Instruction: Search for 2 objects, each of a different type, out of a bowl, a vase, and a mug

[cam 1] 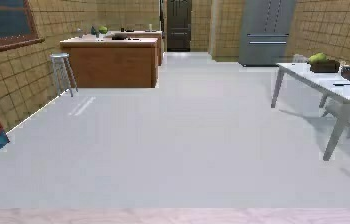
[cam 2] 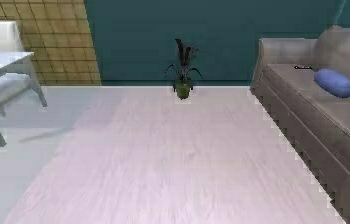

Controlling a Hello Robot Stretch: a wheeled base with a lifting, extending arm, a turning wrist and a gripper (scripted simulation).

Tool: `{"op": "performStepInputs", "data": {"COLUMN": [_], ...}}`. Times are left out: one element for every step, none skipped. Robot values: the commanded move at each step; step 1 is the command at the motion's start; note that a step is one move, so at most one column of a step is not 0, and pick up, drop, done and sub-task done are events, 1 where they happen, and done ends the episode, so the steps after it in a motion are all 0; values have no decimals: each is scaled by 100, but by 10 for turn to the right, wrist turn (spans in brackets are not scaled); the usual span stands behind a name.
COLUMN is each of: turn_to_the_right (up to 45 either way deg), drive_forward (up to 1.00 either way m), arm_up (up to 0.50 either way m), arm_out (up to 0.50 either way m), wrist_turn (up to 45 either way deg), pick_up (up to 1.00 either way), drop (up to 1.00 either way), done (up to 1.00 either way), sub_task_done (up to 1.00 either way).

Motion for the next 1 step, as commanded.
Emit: {"op": "performStepInputs", "data": {"turn_to_the_right": [-450], "drive_forward": [0], "arm_up": [0], "arm_out": [0], "wrist_turn": [0], "pick_up": [0], "drop": [0], "done": [0], "sub_task_done": [0]}}
